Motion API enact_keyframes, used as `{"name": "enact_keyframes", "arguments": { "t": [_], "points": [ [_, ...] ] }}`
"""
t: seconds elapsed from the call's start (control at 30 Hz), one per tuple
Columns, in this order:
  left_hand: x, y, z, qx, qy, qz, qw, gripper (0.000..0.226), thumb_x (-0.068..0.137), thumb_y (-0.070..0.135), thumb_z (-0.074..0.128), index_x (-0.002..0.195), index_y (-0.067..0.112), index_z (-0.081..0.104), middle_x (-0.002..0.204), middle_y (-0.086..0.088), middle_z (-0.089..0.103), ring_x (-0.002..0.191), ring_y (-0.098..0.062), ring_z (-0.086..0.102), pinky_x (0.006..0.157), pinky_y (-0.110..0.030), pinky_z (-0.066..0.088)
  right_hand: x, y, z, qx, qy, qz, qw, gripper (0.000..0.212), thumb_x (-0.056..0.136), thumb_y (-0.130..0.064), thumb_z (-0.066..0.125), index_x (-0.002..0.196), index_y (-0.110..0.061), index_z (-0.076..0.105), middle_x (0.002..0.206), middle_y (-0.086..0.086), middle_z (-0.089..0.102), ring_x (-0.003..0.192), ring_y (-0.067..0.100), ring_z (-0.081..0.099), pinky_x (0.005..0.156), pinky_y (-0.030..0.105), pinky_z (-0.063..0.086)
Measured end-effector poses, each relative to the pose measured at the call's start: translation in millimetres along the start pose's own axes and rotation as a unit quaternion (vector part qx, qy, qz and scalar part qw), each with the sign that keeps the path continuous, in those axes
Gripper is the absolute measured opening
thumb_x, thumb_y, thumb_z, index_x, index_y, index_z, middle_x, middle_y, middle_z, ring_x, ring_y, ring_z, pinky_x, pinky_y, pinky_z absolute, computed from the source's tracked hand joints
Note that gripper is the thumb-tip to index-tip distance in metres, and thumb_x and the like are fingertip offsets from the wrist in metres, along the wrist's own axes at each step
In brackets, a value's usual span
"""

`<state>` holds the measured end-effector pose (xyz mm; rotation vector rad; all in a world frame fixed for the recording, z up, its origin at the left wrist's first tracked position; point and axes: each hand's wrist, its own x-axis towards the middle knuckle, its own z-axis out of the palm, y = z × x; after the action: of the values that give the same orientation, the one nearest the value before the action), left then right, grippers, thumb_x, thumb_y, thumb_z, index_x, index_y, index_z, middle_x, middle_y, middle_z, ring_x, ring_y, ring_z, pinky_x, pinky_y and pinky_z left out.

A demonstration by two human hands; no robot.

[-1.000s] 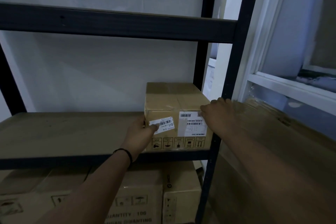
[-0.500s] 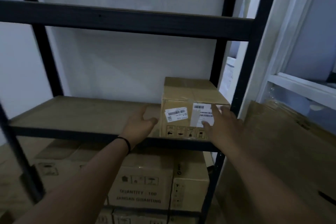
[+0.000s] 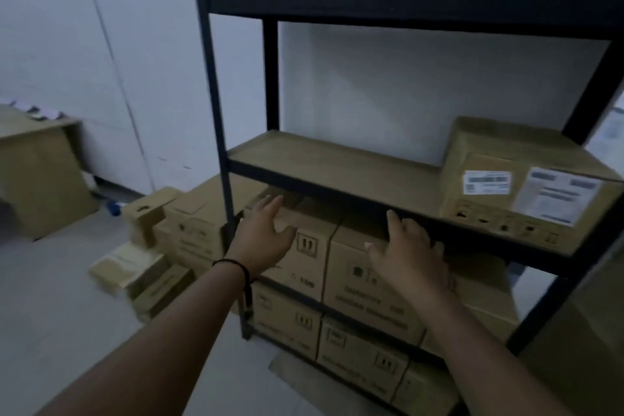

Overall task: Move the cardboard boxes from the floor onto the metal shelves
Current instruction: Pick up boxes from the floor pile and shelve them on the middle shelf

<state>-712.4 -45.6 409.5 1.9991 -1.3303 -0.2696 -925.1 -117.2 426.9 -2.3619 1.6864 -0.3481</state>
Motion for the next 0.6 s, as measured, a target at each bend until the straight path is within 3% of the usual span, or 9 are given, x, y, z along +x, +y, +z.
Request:
{"name": "enact_keyframes", "arguments": {
  "t": [0.17, 0.27, 0.43, 0.6],
  "points": [
    [-31, -86, -53, -0.006, -0.001, -0.061, 0.998, 0.063, 0.092, 0.034, 0.057, 0.148, 0.019, 0.032, 0.153, 0.002, 0.028, 0.136, -0.02, 0.037, 0.105, -0.028, 0.033, -16, -91, 54, -0.003, -0.043, -0.03, 0.999, 0.07, 0.095, -0.049, 0.044, 0.153, -0.024, 0.012, 0.156, 0.004, 0.022, 0.141, 0.025, 0.023, 0.115, 0.05, 0.02],
    [-49, -148, -93, 0.031, -0.013, -0.087, 0.996, 0.064, 0.093, 0.036, 0.057, 0.149, 0.02, 0.03, 0.157, -0.001, 0.024, 0.141, -0.02, 0.029, 0.112, -0.032, 0.03, -28, -149, 90, 0.012, -0.071, -0.037, 0.997, 0.067, 0.096, -0.047, 0.045, 0.152, -0.025, 0.016, 0.154, 0.005, 0.025, 0.139, 0.027, 0.025, 0.115, 0.052, 0.019],
    [-72, -241, -158, 0.035, -0.032, -0.133, 0.99, 0.057, 0.093, 0.029, 0.057, 0.145, 0.015, 0.038, 0.151, -0.002, 0.037, 0.135, -0.02, 0.038, 0.108, -0.03, 0.033, -44, -239, 147, 0.022, -0.119, -0.057, 0.991, 0.067, 0.096, -0.047, 0.044, 0.152, -0.024, 0.015, 0.15, 0.006, 0.033, 0.136, 0.026, 0.032, 0.113, 0.05, 0.022],
    [-77, -298, -197, 0.052, -0.031, -0.158, 0.986, 0.056, 0.094, 0.027, 0.057, 0.144, 0.013, 0.039, 0.149, -0.004, 0.039, 0.132, -0.021, 0.04, 0.102, -0.025, 0.033, -49, -300, 186, 0.033, -0.16, -0.078, 0.983, 0.07, 0.096, -0.048, 0.045, 0.154, -0.025, 0.01, 0.155, 0.004, 0.027, 0.139, 0.026, 0.028, 0.114, 0.05, 0.019]
  ]
}}
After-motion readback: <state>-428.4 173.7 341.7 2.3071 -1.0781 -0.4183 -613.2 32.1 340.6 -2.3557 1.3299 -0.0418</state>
